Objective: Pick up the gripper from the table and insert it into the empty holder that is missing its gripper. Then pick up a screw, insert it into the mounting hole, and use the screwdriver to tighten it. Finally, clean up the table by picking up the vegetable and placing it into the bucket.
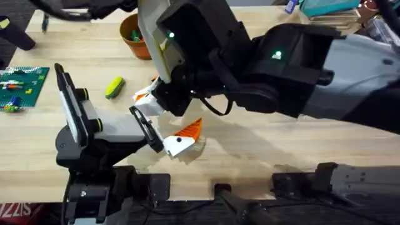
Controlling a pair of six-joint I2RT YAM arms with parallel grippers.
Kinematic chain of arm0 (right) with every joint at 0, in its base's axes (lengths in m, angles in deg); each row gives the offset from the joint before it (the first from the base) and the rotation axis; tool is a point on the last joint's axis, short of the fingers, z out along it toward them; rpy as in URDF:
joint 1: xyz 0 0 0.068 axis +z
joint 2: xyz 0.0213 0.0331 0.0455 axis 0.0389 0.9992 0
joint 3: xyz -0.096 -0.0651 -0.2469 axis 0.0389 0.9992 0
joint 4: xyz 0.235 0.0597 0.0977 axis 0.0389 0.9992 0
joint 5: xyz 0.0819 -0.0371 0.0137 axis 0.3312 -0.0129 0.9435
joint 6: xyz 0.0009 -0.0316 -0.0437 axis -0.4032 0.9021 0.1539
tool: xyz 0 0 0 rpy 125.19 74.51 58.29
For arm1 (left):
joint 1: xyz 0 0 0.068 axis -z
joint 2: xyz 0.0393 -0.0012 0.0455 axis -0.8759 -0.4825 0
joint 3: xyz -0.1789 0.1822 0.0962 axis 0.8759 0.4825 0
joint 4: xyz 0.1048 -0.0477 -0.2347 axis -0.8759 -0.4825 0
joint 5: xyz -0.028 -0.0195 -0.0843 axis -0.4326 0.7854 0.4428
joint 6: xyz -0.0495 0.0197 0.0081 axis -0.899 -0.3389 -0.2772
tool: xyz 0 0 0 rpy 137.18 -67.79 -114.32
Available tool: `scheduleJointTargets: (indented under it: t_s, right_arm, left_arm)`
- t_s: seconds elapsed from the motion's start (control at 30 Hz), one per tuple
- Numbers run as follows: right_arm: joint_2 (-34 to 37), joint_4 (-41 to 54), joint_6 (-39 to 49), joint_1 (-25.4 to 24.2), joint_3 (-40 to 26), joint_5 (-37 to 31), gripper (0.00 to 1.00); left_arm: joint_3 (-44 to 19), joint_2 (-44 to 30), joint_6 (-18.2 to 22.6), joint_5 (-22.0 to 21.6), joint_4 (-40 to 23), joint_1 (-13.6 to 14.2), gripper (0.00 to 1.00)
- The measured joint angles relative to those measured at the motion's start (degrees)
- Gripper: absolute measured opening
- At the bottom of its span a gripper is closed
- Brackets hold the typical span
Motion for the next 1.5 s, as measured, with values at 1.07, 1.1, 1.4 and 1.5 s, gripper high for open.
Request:
scheduleJointTargets:
  t_s: [1.07,1.1,1.4,1.5]
  right_arm:
    - [-4.66,2.53,-0.24,-3.52,-0.68,-0.87,0.994]
    - [-5.59,3.36,-0.24,-4.23,-0.81,-0.88,0.994]
    - [-17.50,20.20,-3.42,-13.63,-1.43,-9.82,0.994]
    - [-20.36,28.78,-6.48,-18.66,-1.96,-12.56,0.993]
  left_arm:
    - [-0.02,0.00,0.46,0.17,0.00,-0.02,0.017]
    - [-0.02,0.00,0.46,0.17,0.00,-0.02,0.018]
    - [-0.02,0.00,0.46,0.17,0.00,-0.02,0.017]
    - [-0.01,0.00,0.46,0.17,0.00,-0.02,0.017]
